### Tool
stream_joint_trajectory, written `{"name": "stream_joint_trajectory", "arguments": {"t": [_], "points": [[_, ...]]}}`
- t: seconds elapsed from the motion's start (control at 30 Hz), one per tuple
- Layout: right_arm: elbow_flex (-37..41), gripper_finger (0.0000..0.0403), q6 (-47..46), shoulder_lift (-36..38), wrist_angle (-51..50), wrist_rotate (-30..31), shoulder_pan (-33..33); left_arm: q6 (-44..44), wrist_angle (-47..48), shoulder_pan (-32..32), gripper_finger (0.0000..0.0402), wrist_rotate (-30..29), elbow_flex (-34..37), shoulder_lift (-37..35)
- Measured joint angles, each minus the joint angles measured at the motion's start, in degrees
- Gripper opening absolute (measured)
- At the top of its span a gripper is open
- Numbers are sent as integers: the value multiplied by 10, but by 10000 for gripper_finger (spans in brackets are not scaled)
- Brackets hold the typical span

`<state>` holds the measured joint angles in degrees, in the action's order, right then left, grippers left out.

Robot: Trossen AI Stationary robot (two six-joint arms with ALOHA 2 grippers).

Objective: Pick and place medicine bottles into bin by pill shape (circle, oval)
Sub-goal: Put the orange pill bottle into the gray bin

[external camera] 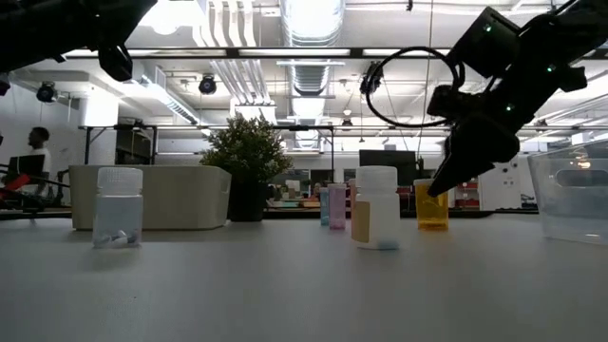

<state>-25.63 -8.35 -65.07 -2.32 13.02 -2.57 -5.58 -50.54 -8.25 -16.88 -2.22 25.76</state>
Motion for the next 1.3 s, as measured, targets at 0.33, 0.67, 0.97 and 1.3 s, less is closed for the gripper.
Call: {"name": "stream_joint_trajectory", "arguments": {"t": [0.33, 0.67, 0.97, 1.3], "points": [[-3, 221, 7, -6, 10, 0, 0, 0, 0, 0, 2, 0, 0, 1], [-3, 195, 6, -7, 9, 0, 0, 4, 0, 0, 2, 0, 0, 1], [-44, 198, -6, -6, -35, 5, 0, 19, 0, 0, 2, -10, 0, 0], [-133, 198, -10, -6, -82, 5, 2, 47, 0, 0, 2, -65, 0, -4]]}}
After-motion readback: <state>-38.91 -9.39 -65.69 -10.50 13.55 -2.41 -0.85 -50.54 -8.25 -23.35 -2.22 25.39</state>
